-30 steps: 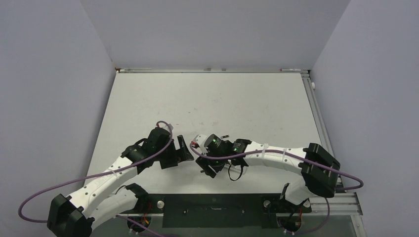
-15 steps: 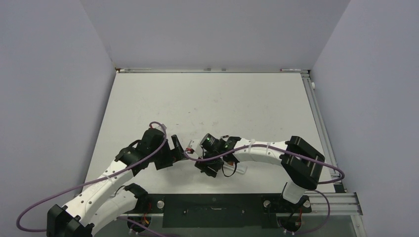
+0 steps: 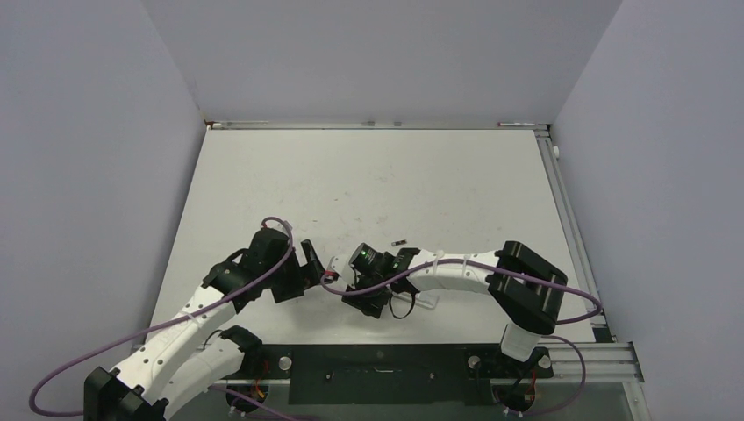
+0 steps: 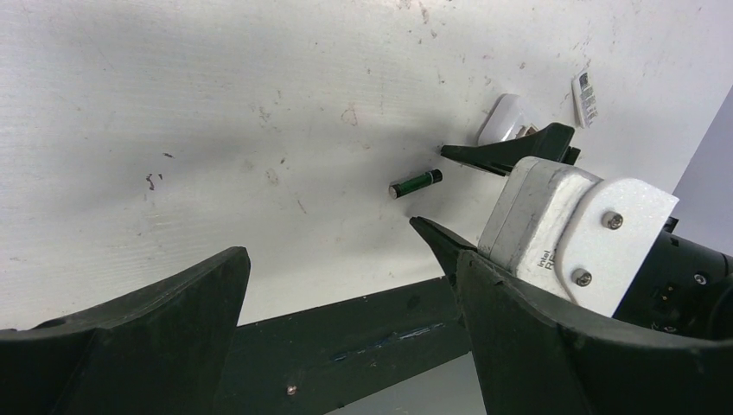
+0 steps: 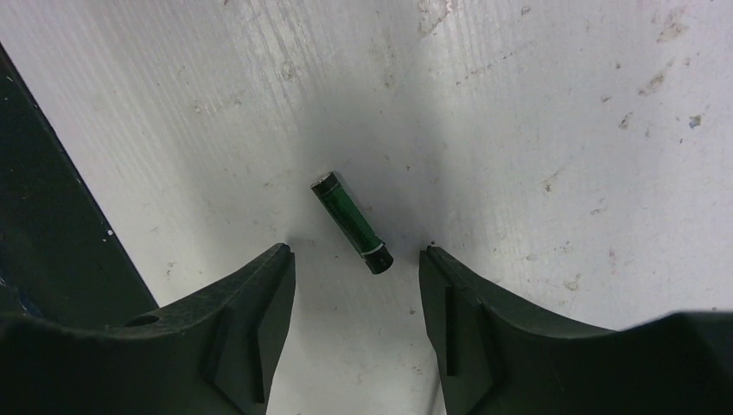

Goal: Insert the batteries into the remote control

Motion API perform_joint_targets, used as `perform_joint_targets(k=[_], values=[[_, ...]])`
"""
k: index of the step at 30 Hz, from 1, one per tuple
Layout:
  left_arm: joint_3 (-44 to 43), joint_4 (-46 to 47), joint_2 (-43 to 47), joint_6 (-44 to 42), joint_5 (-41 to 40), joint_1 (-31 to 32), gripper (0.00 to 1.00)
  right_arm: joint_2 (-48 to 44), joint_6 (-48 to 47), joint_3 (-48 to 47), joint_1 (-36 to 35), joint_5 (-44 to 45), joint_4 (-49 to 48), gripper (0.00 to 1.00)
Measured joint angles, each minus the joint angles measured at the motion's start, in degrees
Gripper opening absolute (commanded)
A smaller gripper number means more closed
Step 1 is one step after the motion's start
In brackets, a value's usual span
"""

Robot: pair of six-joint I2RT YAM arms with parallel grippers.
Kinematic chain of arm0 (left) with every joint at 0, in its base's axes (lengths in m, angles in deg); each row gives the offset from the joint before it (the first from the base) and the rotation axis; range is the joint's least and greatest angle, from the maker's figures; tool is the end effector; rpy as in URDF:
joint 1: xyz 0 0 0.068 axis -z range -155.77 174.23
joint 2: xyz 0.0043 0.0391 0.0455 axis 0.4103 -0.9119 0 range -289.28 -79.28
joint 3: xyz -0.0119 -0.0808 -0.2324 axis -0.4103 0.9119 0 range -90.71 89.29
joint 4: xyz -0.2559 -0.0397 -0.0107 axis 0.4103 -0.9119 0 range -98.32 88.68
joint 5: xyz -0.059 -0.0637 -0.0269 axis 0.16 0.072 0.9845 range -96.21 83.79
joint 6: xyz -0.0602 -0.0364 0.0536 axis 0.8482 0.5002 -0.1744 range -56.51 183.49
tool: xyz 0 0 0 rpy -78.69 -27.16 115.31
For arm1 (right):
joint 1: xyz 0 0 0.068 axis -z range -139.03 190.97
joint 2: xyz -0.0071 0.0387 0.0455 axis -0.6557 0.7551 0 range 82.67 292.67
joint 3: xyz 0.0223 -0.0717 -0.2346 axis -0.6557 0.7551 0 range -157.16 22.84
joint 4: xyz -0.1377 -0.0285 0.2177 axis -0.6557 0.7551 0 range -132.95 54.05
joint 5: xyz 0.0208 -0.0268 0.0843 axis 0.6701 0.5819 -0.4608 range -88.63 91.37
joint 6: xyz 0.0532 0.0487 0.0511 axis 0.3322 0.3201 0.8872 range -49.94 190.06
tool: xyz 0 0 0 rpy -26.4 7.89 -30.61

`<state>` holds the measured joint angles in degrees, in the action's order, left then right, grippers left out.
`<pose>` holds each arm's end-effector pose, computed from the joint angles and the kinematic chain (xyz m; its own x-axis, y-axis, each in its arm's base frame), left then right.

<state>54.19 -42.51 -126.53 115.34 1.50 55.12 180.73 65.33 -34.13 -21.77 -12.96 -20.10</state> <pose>0.1661 -0.1117 0.1729 -0.8794 -0.3820 -0.2842 -0.1846 0.8237 -0.5361 0.1391 0.3124 0.0987 -0.3349 -0.8245 -0.4561 -0.9419 0.2801 0.1853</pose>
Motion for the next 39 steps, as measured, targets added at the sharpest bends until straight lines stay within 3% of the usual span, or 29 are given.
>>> perform_joint_targets(k=[5,8,17,19,32,39], values=[[0.1,-0.3,0.2,0.0,0.0,-0.2,0.88,0.1,-0.7,0.0,-0.4,0.7,-0.2,0.46],[0.1,-0.7,0.6,0.0,-0.1,-0.4,0.88,0.1,-0.8,0.2,-0.8,1.5,-0.5,0.34],[0.7,-2.2,0.7,0.0,0.2,-0.7,0.88,-0.6,2.1,1.9,-3.7,6.0,-3.4,0.17],[1.0,-2.4,0.6,-0.1,0.3,-0.7,0.88,-1.1,3.1,2.6,-4.5,6.8,-4.0,0.09],[1.5,2.1,-4.5,0.1,2.0,-1.4,0.88,-9.3,7.7,6.8,-9.1,10.1,0.5,0.09],[0.3,5.8,-10.6,-0.2,4.4,-1.1,0.88,-16.4,9.9,1.6,-8.2,14.9,9.1,0.09]])
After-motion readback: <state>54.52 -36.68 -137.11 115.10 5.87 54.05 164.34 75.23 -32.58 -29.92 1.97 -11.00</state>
